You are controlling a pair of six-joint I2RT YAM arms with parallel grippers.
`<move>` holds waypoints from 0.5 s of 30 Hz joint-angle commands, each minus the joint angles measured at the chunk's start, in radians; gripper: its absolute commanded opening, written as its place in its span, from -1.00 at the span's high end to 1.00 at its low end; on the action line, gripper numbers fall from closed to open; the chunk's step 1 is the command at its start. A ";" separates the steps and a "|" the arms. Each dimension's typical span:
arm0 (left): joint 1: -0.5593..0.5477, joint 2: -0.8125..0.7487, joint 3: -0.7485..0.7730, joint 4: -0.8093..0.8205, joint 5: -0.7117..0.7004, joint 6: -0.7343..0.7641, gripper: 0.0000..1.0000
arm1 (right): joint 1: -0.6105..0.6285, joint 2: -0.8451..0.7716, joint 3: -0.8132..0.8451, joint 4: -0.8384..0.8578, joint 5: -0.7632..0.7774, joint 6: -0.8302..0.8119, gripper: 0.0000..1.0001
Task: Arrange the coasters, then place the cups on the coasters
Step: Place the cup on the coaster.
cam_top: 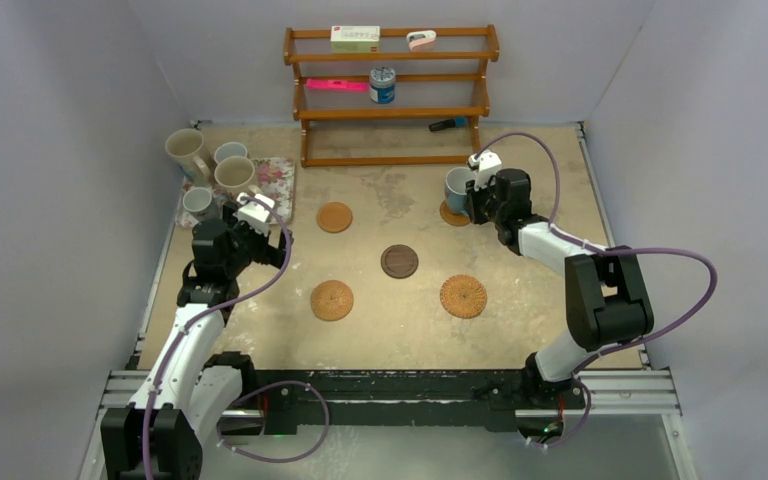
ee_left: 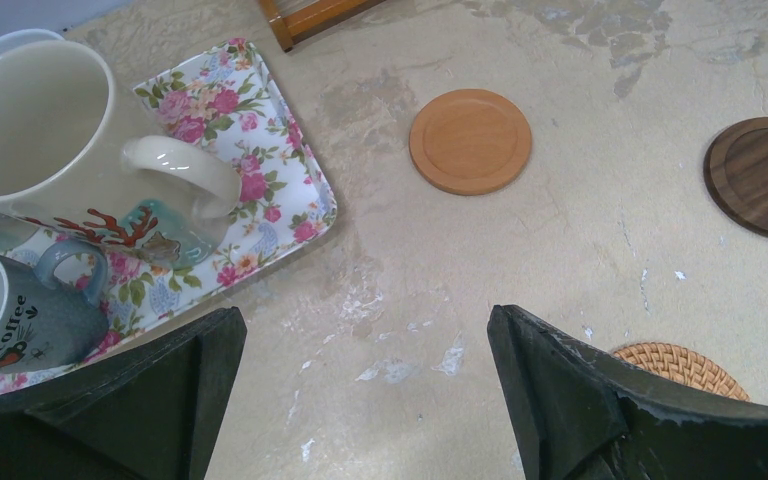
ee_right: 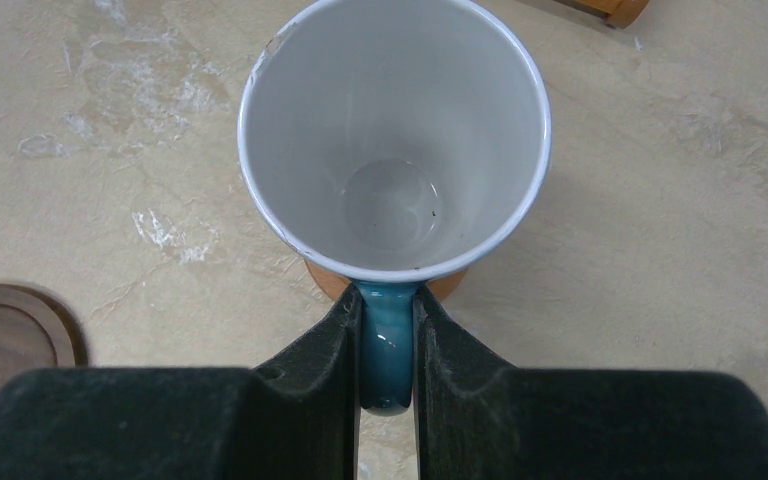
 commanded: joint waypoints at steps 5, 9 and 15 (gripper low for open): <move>0.005 -0.008 -0.007 0.029 0.021 0.011 -1.00 | -0.002 -0.030 0.015 0.070 0.002 -0.007 1.00; 0.005 -0.008 -0.007 0.028 0.021 0.011 -1.00 | -0.001 -0.029 0.012 0.068 0.005 -0.010 1.00; 0.005 -0.008 -0.009 0.027 0.022 0.011 -1.00 | -0.002 -0.025 0.014 0.062 0.005 -0.010 1.00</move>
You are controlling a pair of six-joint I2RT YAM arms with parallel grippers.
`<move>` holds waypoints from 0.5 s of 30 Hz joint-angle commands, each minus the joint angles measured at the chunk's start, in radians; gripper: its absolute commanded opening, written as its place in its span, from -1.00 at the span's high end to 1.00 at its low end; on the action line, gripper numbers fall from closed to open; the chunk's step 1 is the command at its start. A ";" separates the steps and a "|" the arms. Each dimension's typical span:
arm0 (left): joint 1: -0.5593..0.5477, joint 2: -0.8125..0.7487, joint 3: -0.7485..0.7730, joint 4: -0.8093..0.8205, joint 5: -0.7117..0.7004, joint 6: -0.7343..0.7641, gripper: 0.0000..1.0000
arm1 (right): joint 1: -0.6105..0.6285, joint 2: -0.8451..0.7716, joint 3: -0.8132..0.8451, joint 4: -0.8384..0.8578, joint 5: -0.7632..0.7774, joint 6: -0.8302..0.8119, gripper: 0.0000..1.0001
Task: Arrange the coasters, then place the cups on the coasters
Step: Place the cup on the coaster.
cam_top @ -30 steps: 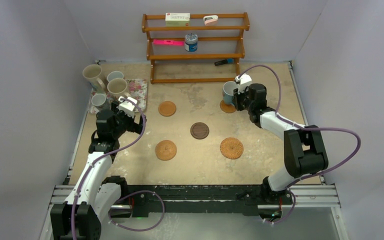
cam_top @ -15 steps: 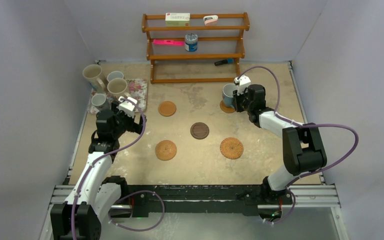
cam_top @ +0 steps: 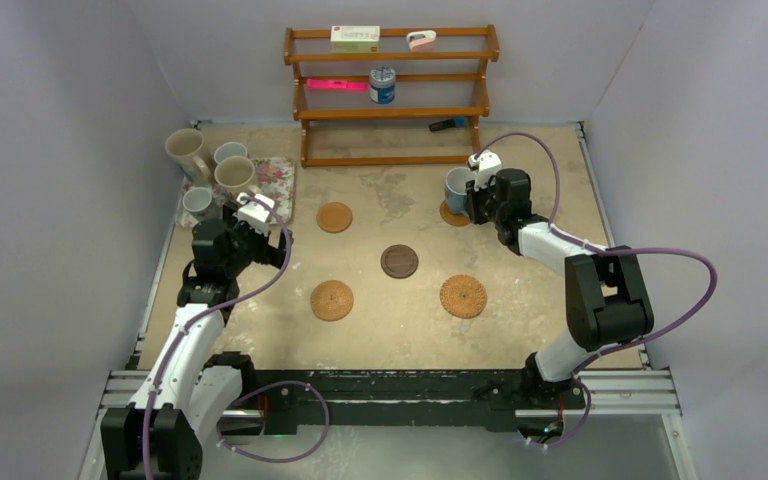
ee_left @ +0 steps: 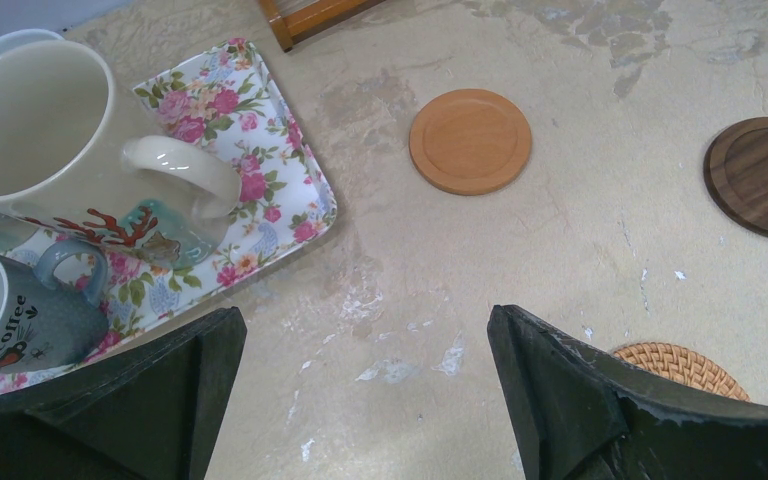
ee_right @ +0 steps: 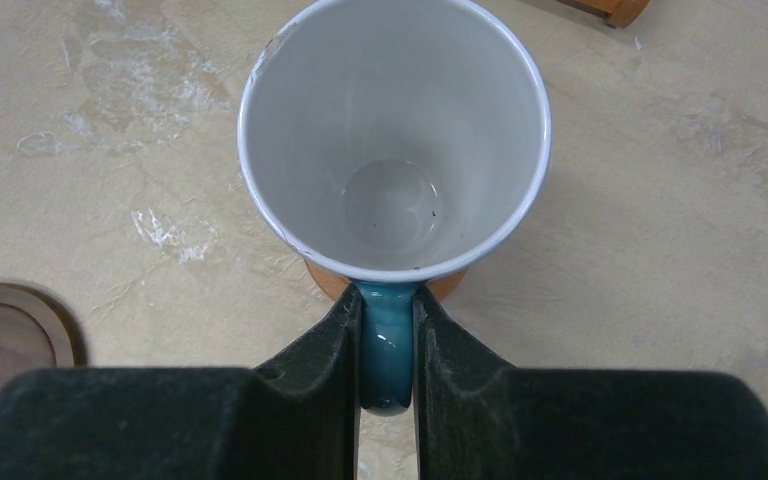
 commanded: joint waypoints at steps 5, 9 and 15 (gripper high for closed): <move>0.005 -0.008 -0.008 0.028 0.022 0.011 -1.00 | -0.002 -0.032 0.009 0.063 0.003 -0.007 1.00; 0.005 -0.007 -0.008 0.028 0.022 0.010 -1.00 | -0.001 -0.037 0.012 0.050 -0.010 -0.003 1.00; 0.005 -0.007 -0.007 0.028 0.022 0.011 -1.00 | -0.002 -0.090 -0.002 0.049 -0.018 -0.017 1.00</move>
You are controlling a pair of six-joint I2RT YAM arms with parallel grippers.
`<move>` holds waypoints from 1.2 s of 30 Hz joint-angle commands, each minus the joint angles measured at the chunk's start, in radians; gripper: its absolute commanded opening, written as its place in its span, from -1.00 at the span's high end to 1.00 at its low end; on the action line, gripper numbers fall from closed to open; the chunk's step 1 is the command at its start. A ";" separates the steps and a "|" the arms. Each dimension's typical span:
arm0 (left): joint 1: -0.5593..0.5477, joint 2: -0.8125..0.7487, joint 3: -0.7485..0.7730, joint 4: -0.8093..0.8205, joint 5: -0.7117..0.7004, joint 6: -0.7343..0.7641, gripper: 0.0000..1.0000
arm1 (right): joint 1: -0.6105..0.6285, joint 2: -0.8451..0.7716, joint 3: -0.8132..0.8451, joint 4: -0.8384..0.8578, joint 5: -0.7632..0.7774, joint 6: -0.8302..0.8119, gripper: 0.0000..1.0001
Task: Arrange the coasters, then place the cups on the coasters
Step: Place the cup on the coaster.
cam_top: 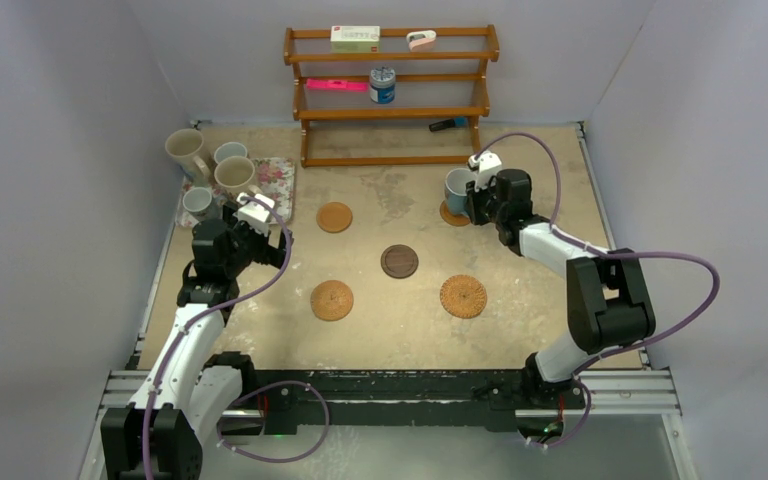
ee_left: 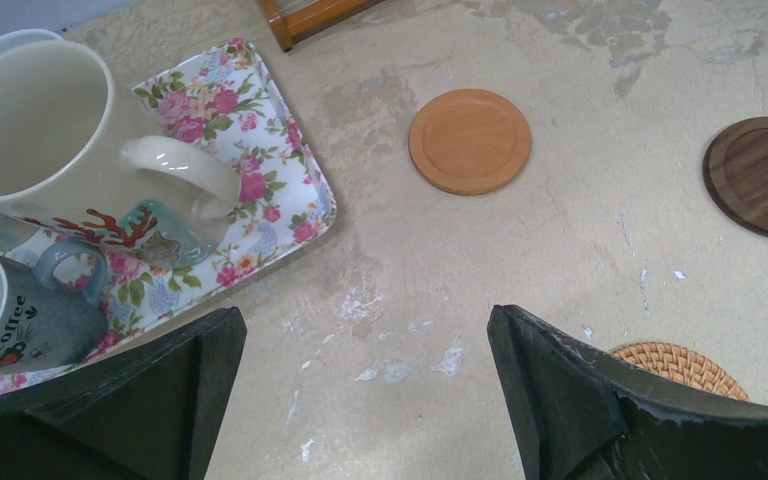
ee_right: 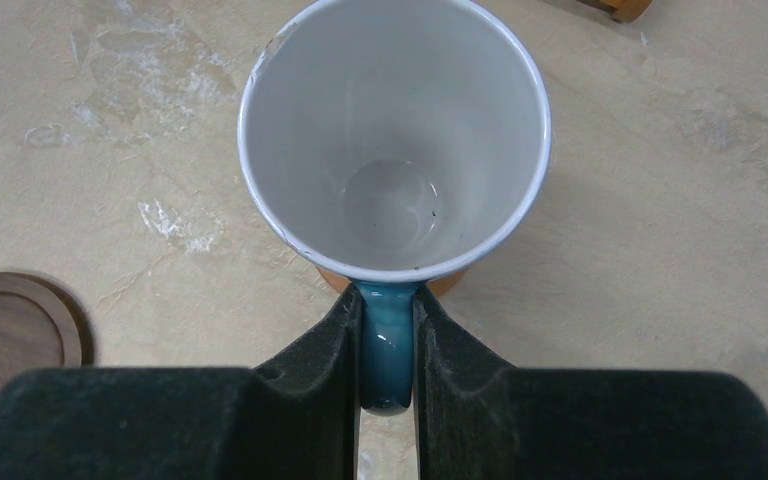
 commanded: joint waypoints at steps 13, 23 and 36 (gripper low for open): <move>0.005 -0.005 -0.007 0.029 0.018 0.010 -1.00 | -0.001 -0.076 -0.034 0.112 -0.004 -0.016 1.00; 0.005 -0.009 -0.008 0.027 0.018 0.011 -1.00 | -0.001 -0.070 -0.051 0.136 -0.002 -0.018 1.00; 0.005 -0.010 -0.008 0.027 0.019 0.013 -1.00 | -0.002 -0.048 -0.047 0.140 -0.005 -0.020 1.00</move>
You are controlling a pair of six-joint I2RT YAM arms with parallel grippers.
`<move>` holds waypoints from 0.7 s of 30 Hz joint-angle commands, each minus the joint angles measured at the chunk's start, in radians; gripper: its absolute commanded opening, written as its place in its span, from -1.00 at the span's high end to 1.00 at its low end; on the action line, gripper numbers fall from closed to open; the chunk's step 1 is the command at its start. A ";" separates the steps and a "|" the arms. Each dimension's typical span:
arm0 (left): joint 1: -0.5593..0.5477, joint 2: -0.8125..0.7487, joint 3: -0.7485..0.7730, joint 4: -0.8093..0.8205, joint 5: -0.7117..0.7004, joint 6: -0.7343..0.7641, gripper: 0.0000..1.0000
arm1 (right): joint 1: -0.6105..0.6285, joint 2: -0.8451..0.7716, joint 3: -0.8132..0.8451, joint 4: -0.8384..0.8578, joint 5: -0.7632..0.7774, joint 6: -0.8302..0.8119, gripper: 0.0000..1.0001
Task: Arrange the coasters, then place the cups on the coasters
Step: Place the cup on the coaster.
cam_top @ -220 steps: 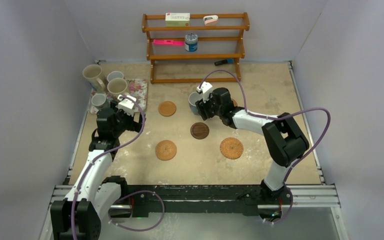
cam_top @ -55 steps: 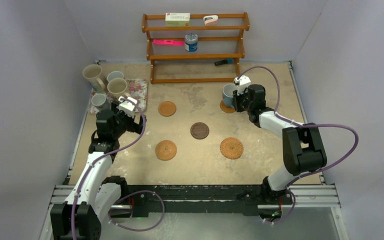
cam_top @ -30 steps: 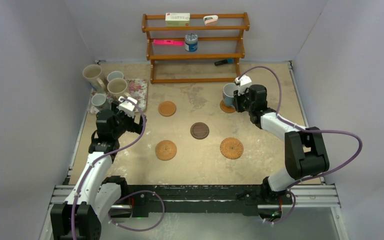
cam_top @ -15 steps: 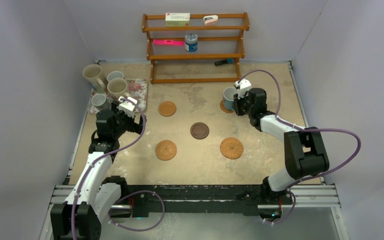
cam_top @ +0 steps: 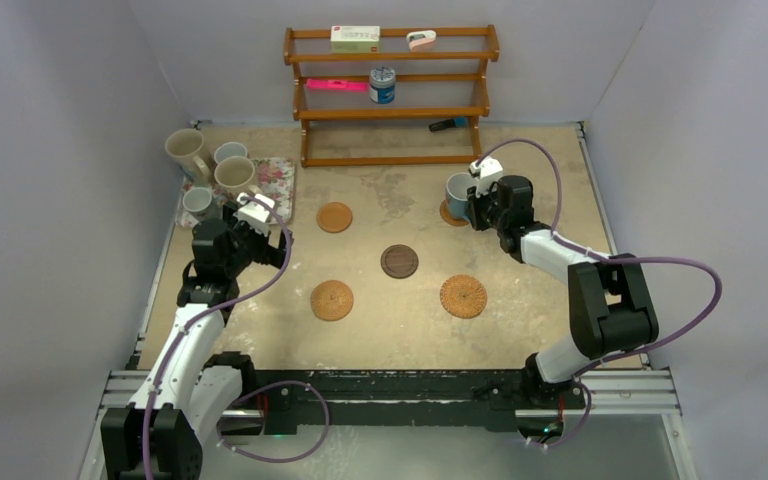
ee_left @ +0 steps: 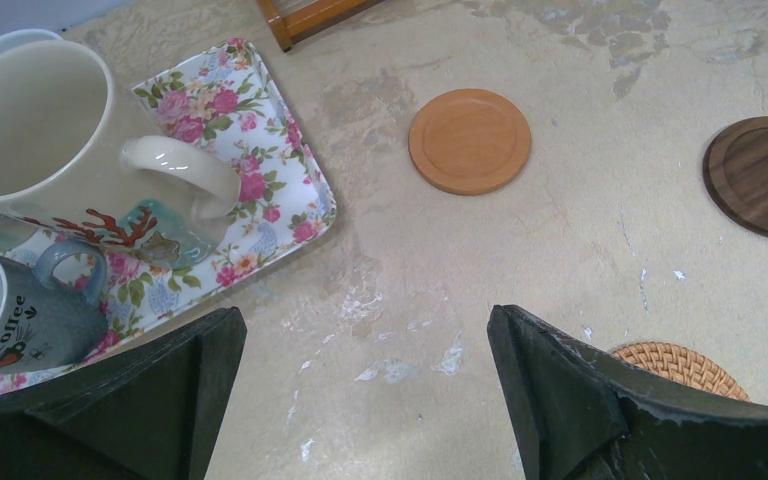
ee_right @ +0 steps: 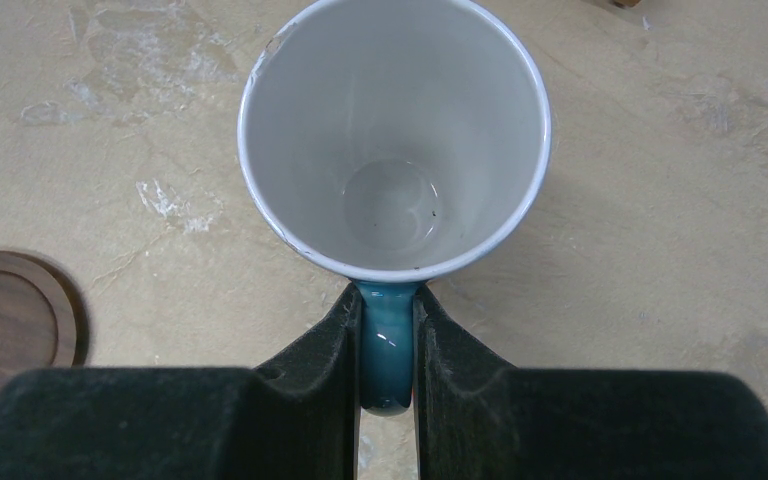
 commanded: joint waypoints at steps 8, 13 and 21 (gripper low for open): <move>0.006 -0.009 -0.007 0.027 0.020 0.013 -1.00 | -0.002 0.014 0.025 0.099 -0.004 -0.012 1.00; 0.005 -0.010 -0.008 0.027 0.021 0.012 -1.00 | -0.002 0.015 0.023 0.100 -0.003 -0.013 1.00; 0.005 -0.009 -0.006 0.026 0.024 0.012 -1.00 | -0.002 0.020 0.027 0.096 0.006 -0.018 1.00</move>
